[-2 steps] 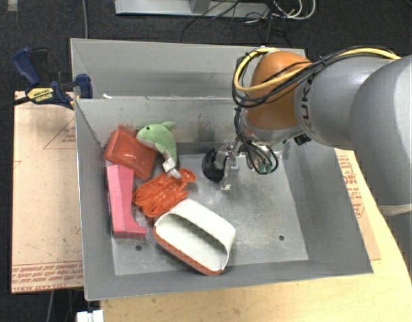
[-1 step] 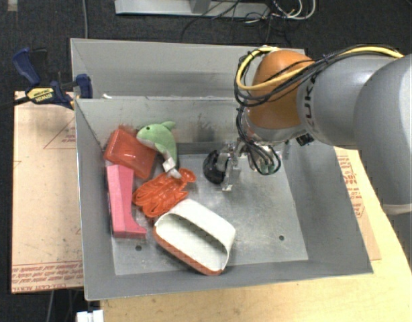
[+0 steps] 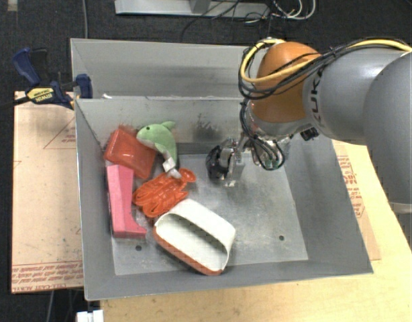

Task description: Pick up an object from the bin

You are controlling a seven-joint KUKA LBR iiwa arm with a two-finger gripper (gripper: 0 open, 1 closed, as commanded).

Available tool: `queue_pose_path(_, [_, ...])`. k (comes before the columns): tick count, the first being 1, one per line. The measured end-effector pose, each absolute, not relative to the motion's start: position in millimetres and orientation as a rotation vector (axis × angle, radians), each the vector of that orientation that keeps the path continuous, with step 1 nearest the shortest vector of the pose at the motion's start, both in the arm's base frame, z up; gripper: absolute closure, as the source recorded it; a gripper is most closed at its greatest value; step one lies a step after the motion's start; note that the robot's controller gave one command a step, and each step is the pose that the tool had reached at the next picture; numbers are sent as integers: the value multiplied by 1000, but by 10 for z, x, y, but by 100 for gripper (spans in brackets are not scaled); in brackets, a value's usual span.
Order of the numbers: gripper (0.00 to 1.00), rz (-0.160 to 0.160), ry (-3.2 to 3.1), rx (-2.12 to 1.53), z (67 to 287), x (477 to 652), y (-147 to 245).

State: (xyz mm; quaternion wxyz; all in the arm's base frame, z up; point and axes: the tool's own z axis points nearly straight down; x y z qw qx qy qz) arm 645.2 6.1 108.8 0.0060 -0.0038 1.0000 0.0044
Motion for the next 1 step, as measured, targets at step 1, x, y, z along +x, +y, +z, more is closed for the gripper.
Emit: queue_pose_path(1, [100, 14, 3126, -12, 1182, 6464, 61])
